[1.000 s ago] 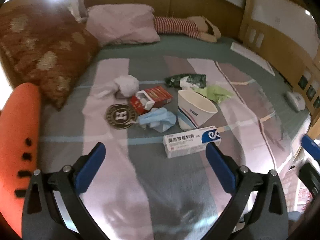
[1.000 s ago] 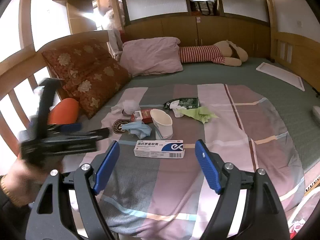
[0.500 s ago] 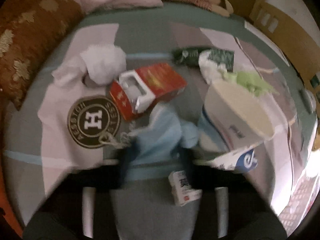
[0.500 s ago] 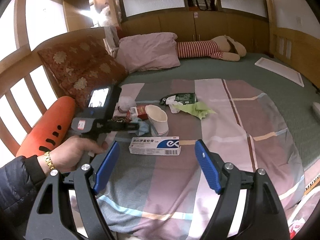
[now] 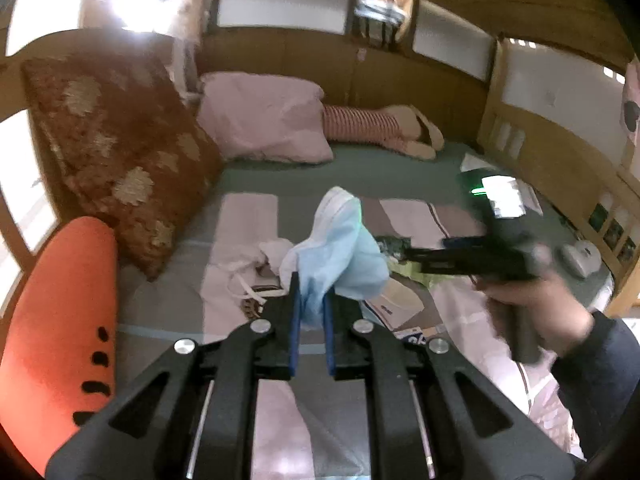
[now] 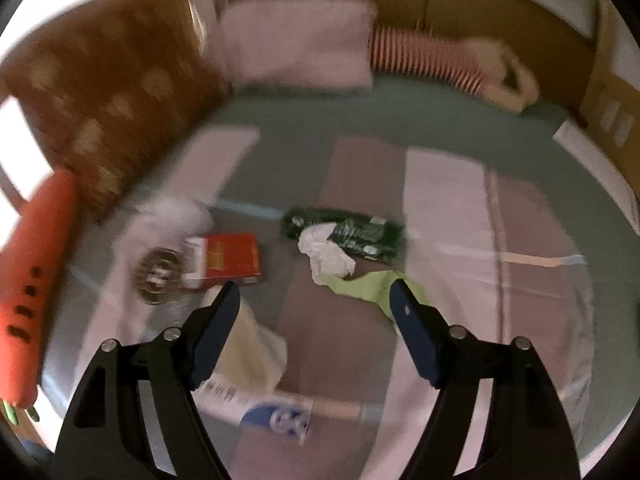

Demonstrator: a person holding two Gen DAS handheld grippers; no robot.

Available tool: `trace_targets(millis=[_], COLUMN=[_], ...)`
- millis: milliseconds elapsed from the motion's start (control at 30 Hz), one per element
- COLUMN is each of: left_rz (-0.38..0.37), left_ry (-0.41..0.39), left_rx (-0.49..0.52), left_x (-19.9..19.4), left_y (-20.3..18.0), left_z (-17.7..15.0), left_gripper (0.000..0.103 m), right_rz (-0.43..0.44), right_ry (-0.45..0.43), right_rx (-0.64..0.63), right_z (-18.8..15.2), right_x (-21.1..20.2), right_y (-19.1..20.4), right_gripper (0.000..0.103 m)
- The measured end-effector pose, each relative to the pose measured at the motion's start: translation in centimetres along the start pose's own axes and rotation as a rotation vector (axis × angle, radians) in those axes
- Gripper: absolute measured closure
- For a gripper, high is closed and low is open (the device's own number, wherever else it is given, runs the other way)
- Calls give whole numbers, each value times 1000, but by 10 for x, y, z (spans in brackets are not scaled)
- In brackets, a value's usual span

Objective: Collect trash
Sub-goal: 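Grasp the white tissue with the right tool while the left holds the blue mask, then carry the blue mask and white tissue to the white bin and open both tools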

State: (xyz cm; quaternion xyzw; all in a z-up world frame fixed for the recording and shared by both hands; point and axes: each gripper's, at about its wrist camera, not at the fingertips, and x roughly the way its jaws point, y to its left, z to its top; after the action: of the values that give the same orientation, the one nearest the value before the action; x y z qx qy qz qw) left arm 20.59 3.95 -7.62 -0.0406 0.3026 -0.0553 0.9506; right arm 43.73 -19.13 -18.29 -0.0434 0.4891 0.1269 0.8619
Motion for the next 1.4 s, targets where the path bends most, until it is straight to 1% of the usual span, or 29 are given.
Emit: trace_targets(millis=[33,100,200,233,267,300,367,400,433,467,500,633,667,700,733,767,833,867,933,1000,1067,1133,1267,1333,1400], left_rz=[1,-1,-13,-20,-20,-19,-21,-19,-20,-24,-27,-38,-41,-44,-42,-40,-42,-44,-49,-46,-41,-41,-45,-28,-14], left_ry=[-12,-30,-13,-6,-2,1,11,16,18,21,22,36,38,39,39,37,40,46,55,62,72,90,127,134,144], left_rx=[-14,-26,-36,-50,-55,-56,-65,-75,-81,-86,-90,-100,-102,-102,-98,-98,-100,-100,-103,-95,-67,-51,-27,-1,2], left_x=[-2,-4,-3,-2,0,1,4,6,6,6,6,10,11,12,12,11,12,12,12,10,8,7,8,12,16], left_y=[2,6,17,21,24,28,32,35,38,40,41,40,41,41,40,39,40,39,39,35,27,22,15,11,13], left_z=[0,2,2,2,3,4,5,5,5,4,4,3,3,3,3,3,3,2,0,-3,-11,-21,-38,-41,-44], left_gripper=[92,92,92,92,92,92,92,92,92,92,92,92,92,92,92,92,92,92,92,92,92,92,92,92,92], right_rz=[13,-1,-35,-40,-42,-57,-95,-115,-96,-54,-34,54,91,114,137,169,211,232,247,236,207,198,135,134,135], right_ry=[29,68,109,133,182,206,231,220,205,198,185,12,-62,-103,-150,-216,-273,-307,-329,-343,-324,-313,-336,-336,-333], right_rx=[0,-4,-39,-28,-17,-17,-25,-23,11,39,46,70,80,85,91,103,122,145,182,190,185,191,166,149,143], right_z=[7,19,32,33,33,32,30,30,31,31,30,21,11,4,-6,-23,-45,-61,-84,-113,-141,-155,-169,-169,-169], right_x=[15,43,74,84,100,108,118,117,110,102,94,14,-22,-43,-67,-101,-134,-152,-169,-179,-178,-181,-184,-183,-178], right_y=[0,4,10,8,7,6,5,4,-1,-4,-6,-7,-7,-7,-5,-4,-3,-6,-7,0,10,15,24,26,27], right_gripper=[33,34,34,39,44,52,61,75,89,91,93,93,93,93,93,93,93,93,93,93,93,93,93,93,93])
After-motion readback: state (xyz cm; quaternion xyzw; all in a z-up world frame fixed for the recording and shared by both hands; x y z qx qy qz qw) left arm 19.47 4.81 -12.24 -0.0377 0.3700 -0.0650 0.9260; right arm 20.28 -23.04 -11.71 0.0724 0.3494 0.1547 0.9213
